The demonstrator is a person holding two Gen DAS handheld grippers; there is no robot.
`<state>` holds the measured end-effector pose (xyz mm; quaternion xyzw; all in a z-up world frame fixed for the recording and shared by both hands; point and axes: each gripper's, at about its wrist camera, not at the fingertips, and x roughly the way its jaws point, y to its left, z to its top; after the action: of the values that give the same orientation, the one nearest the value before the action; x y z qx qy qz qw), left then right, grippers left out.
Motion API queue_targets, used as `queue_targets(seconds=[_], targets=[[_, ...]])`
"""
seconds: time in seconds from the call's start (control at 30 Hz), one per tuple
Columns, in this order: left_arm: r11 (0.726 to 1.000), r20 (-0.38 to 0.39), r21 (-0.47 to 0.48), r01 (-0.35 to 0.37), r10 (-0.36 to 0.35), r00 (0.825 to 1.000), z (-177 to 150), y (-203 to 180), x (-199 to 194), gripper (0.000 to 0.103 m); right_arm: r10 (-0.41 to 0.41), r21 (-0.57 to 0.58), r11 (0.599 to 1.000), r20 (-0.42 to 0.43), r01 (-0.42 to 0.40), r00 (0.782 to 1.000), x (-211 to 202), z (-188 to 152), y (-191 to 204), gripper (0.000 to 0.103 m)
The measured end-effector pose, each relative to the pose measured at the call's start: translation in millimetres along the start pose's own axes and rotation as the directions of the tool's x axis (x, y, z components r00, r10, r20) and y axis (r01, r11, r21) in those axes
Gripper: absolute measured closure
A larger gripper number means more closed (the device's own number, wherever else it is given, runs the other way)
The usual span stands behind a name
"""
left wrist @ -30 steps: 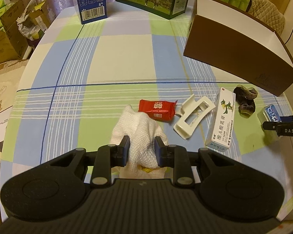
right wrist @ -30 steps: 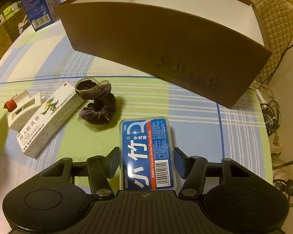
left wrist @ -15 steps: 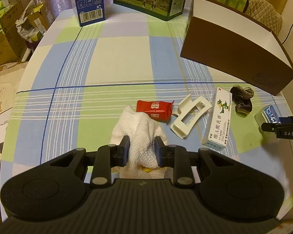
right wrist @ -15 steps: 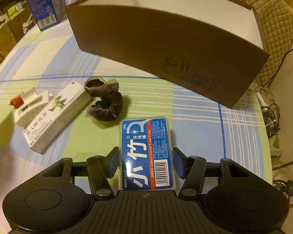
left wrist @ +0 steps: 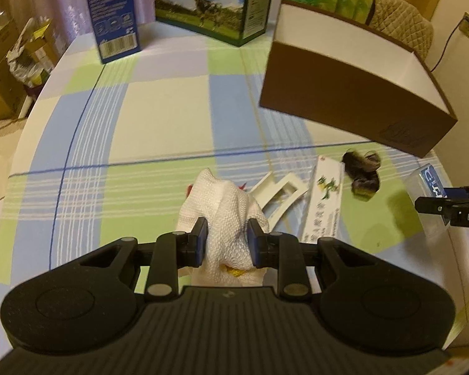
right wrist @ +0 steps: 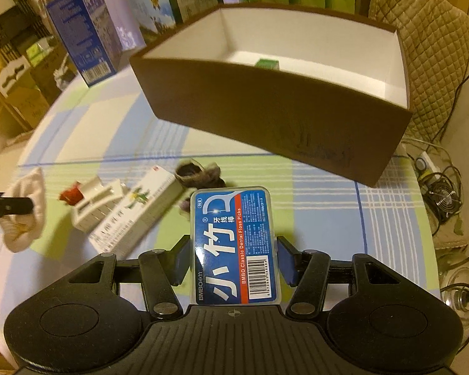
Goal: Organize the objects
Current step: 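Carry the towel and toothpick case with both tools over the brown box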
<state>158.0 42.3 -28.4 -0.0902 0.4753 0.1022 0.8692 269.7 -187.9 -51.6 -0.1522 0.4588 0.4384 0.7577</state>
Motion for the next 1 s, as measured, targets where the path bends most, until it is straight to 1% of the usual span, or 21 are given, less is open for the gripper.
queue_targets(seconds=[0.13, 0.27, 0.5, 0.73, 1.0], targets=[[0.999, 0.021, 0.022, 0.025, -0.025, 0.999, 12.3, -11.5, -1.2, 0.080, 0.031, 0.018, 0.999, 0.021, -0.032, 0.999, -11.1, 7.0, 0.1, 0.050], [0.998, 0.044, 0.048, 0.044, -0.046, 0.998, 27.6, -24.6, -1.6, 0.080, 0.045, 0.025, 0.999, 0.048, -0.046, 0.998, -19.3, 17.7, -0.8, 0.050], [0.994, 0.093, 0.091, 0.065, -0.074, 0.993, 65.6, -45.5, 3.0, 0.080, 0.066, 0.030, 0.997, 0.101, -0.069, 0.993, -30.5, 43.5, -8.9, 0.050], [0.987, 0.143, 0.135, 0.084, -0.103, 0.984, 105.4, -63.8, 8.0, 0.080, 0.066, 0.027, 0.997, 0.157, -0.071, 0.985, -37.8, 72.1, -21.4, 0.050], [0.977, 0.189, 0.190, 0.096, -0.132, 0.973, 151.3, -87.6, 19.1, 0.080, 0.049, 0.035, 0.998, 0.206, -0.057, 0.977, -35.1, 108.7, -39.1, 0.050]])
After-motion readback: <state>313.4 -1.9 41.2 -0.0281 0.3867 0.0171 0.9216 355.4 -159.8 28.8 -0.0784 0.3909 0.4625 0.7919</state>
